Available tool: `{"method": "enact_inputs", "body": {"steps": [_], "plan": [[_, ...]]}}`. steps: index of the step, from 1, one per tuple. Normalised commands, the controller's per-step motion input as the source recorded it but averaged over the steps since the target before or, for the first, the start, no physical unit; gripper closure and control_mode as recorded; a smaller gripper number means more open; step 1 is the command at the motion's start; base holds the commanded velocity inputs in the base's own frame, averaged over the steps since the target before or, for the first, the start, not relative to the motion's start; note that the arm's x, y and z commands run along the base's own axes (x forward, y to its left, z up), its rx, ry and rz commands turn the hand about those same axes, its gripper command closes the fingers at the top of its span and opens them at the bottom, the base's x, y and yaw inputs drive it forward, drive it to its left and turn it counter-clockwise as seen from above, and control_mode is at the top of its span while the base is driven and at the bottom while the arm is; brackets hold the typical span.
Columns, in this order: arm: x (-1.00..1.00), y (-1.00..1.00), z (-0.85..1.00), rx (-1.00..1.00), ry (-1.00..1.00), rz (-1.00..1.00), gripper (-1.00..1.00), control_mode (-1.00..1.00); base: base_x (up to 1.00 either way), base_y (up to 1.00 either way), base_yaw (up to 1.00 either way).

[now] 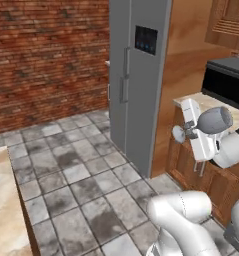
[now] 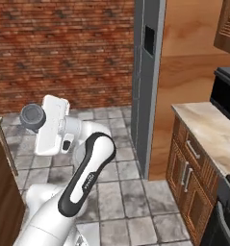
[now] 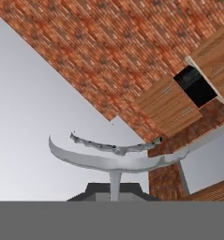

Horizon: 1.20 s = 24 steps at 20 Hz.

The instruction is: Retrieve the wine glasses from the counter and place one next to each plate.

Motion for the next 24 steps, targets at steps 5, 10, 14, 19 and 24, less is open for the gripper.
{"method": "enact_inputs", "body": {"steps": [5, 10, 14, 19, 24], "plan": [[0.00, 0.00, 0.00, 0.00, 0.00, 0.00, 1.00, 1.00, 0.99, 0.00, 0.75], [0.00, 0.00, 0.00, 0.00, 0.00, 0.00, 1.00, 1.00, 0.94, -0.09, 0.77], [0.00, 0.00, 0.00, 0.00, 0.00, 0.00, 1.00, 1.00, 1.00, -0.91, 0.25], [0.00, 0.00, 0.00, 0.00, 0.00, 0.00, 1.00, 1.00, 1.00, -0.60, 0.14], [0.00, 0.00, 0.00, 0.00, 0.00, 0.00, 1.00, 1.00, 1.00, 0.76, 0.03]]}}
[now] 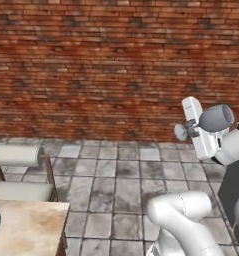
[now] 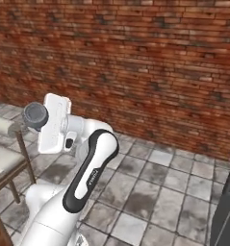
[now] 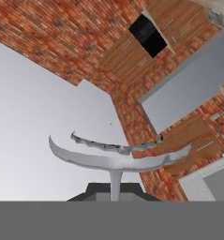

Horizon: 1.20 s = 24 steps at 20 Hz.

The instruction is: Retrieve the wine glasses from the counter and place one next to each plate.

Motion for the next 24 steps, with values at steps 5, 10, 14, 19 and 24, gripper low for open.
{"method": "enact_inputs", "body": {"steps": [5, 10, 14, 19, 24], "plan": [[0.00, 0.00, 0.00, 0.00, 0.00, 0.00, 1.00, 1.00, 1.00, 0.31, 0.00], [0.00, 0.00, 0.00, 0.00, 0.00, 0.00, 1.00, 1.00, 1.00, -0.34, 0.14], [0.00, 0.00, 0.00, 0.00, 0.00, 0.00, 1.00, 1.00, 1.00, -0.19, 0.35], [0.00, 0.00, 0.00, 0.00, 0.00, 0.00, 1.00, 1.00, 0.89, -0.17, 0.76], [0.00, 0.00, 0.00, 0.00, 0.00, 0.00, 1.00, 1.00, 0.07, -0.01, 1.00]]}}
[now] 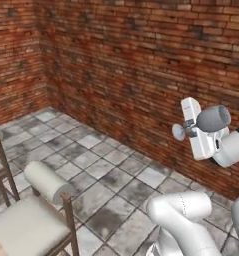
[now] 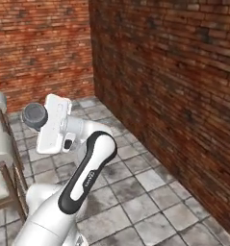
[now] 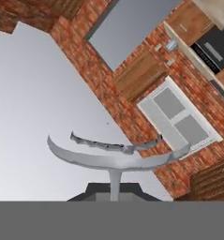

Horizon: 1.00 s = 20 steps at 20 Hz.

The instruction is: Retrieve the wine glasses from the counter and place one next to each plate.

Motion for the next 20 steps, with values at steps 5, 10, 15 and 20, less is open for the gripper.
{"method": "enact_inputs", "body": {"steps": [5, 10, 15, 20], "plan": [[0.00, 0.00, 0.00, 0.00, 0.00, 0.00, 1.00, 1.00, 0.00, 0.00, 1.00], [0.00, 0.00, 0.00, 0.00, 0.00, 0.00, 1.00, 1.00, 0.00, 0.00, 1.00], [0.00, 0.00, 0.00, 0.00, 0.00, 0.00, 1.00, 1.00, 0.00, -0.09, 0.97], [0.00, 0.00, 0.00, 0.00, 0.00, 0.00, 1.00, 1.00, 0.89, -1.00, 0.10]]}}
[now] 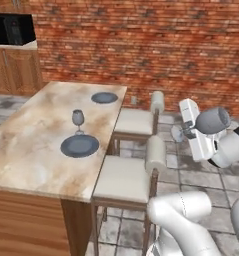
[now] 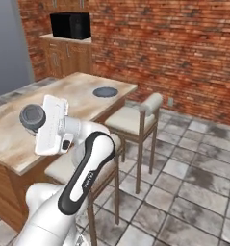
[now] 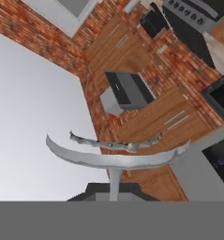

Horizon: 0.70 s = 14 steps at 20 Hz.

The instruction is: Retrieve the wine glasses from the counter and place one next to each plate.

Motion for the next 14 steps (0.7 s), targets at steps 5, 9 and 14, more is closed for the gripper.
{"method": "enact_inputs", "body": {"steps": [5, 9, 14], "plan": [[0.00, 0.00, 0.00, 0.00, 0.00, 0.00, 1.00, 1.00, 0.75, -1.00, 0.00], [0.00, 0.00, 0.00, 0.00, 0.00, 0.00, 1.00, 1.00, 0.61, -1.00, 0.00], [0.00, 0.00, 0.00, 0.00, 0.00, 0.00, 1.00, 1.00, 0.04, -1.00, 0.09]]}}
